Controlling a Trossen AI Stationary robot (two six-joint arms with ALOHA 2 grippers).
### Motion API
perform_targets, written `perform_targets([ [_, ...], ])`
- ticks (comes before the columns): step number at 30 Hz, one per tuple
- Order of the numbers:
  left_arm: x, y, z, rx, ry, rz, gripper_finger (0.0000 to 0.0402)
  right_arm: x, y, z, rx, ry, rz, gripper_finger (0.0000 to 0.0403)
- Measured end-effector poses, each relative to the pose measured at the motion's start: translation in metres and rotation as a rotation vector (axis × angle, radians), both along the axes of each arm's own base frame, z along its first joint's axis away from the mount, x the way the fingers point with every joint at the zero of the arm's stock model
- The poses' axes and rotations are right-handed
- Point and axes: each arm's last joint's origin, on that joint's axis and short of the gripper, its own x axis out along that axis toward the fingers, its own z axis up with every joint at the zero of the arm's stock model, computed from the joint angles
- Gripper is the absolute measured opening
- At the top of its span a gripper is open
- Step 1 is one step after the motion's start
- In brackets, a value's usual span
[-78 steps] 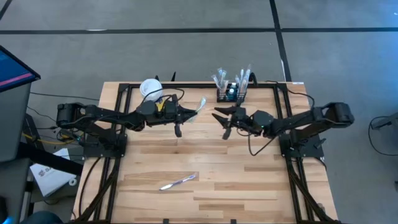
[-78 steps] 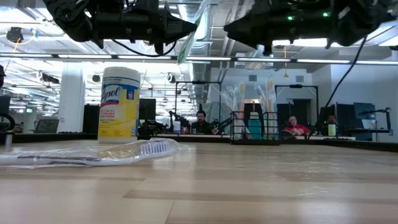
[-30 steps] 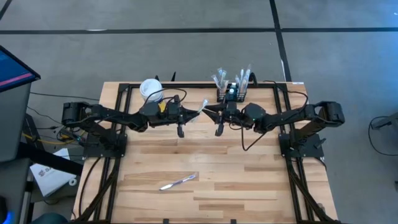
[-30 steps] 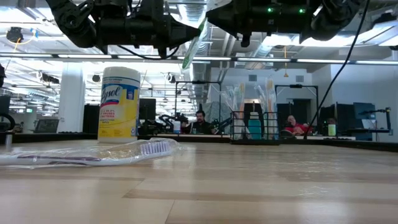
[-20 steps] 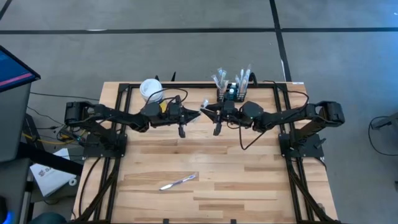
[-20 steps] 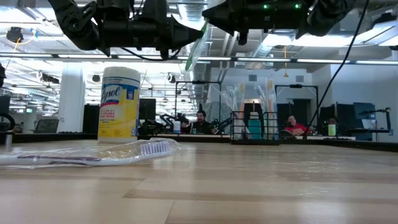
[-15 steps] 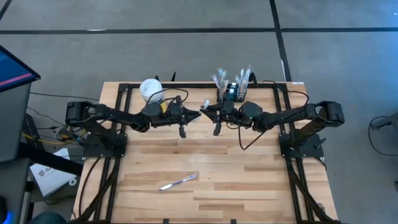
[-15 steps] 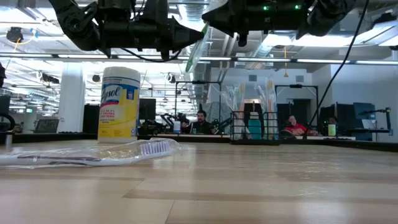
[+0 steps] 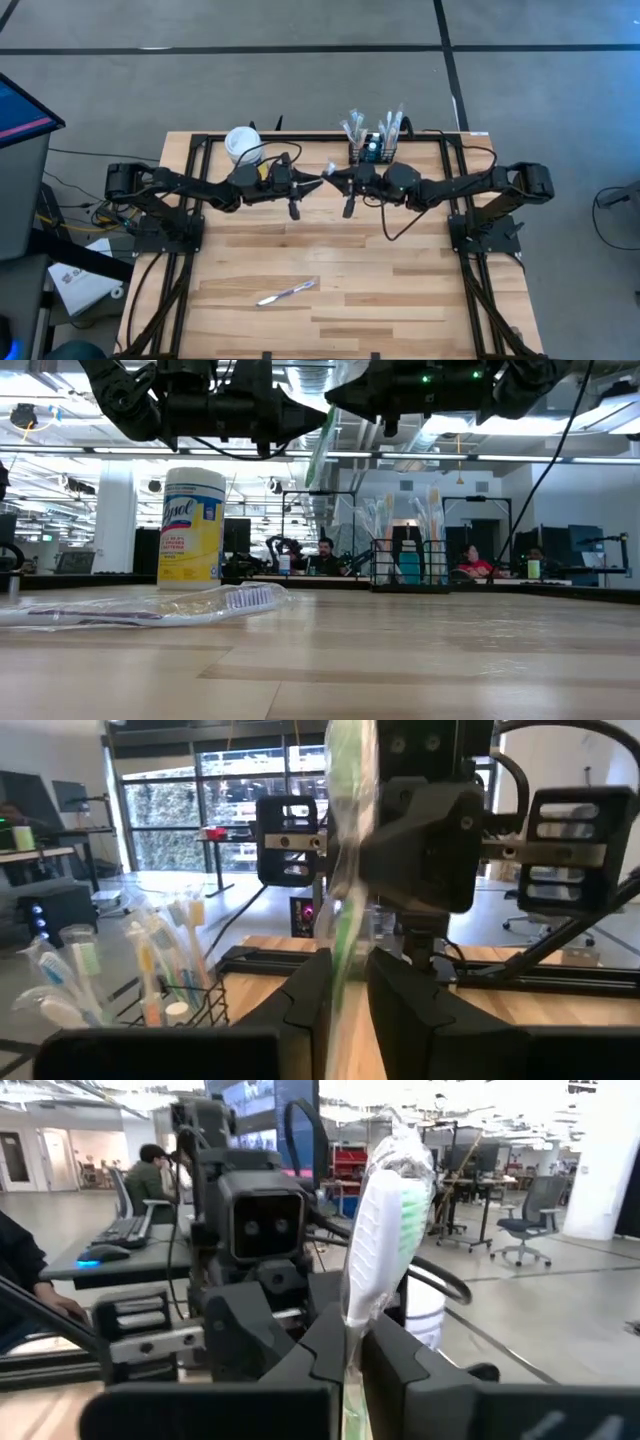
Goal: Pick & Place toothbrushing station
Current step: Put the green toothbrush into the black mesh organizer
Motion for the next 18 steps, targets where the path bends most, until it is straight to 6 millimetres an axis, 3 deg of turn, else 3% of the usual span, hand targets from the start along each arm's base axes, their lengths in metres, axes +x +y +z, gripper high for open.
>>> perform_targets([
  [9,0.000,0.002,-0.002,0.012,0.028,0.041,0.0082,-0.003,-0.021,-0.003,0.014,0.030,-0.075,0.0005],
  [18,0.000,0.002,-0.006,0.005,0.065,0.042,0.0082,-0.012,-0.053,-0.013,0.026,0.090,-0.267,0.0005],
])
